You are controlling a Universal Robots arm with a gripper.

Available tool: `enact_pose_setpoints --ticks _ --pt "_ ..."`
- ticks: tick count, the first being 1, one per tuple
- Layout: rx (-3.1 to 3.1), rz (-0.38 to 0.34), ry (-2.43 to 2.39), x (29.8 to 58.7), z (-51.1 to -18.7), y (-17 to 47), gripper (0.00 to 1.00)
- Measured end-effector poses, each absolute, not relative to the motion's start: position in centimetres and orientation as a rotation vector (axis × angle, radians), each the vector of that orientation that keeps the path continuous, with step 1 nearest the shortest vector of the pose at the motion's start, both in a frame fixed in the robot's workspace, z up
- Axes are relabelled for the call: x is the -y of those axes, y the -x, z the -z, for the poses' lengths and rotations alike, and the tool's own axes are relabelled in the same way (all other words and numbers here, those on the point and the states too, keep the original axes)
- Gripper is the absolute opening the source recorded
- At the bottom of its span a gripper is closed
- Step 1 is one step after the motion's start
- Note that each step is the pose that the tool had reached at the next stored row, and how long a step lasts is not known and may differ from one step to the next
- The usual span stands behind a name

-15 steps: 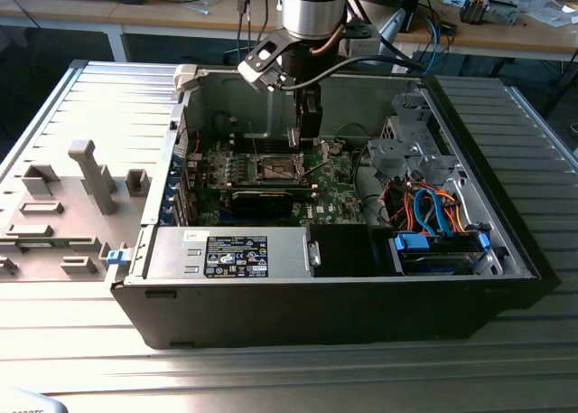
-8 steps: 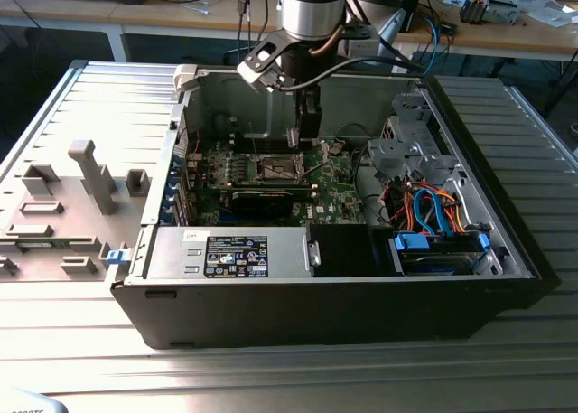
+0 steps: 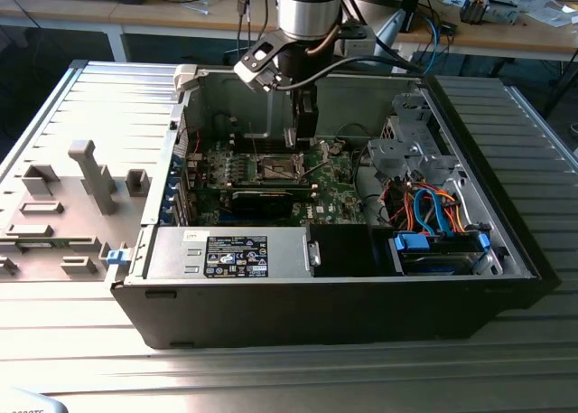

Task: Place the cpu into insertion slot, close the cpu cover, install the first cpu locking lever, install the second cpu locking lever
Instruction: 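Place the cpu into insertion slot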

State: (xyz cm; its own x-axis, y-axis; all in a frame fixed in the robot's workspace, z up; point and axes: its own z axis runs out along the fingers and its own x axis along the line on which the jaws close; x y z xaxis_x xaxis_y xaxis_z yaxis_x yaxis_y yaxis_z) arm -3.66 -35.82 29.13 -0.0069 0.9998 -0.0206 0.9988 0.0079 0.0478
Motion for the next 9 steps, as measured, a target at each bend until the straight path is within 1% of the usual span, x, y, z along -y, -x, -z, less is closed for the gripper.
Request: enact_pose_setpoints --ticks 4,9 --pt "-2.184 -0.003 -2.166 35.0 -29.0 3.8 0.55" --pt "-2.181 0.003 -2.164 34.5 -29.0 3.9 0.55"
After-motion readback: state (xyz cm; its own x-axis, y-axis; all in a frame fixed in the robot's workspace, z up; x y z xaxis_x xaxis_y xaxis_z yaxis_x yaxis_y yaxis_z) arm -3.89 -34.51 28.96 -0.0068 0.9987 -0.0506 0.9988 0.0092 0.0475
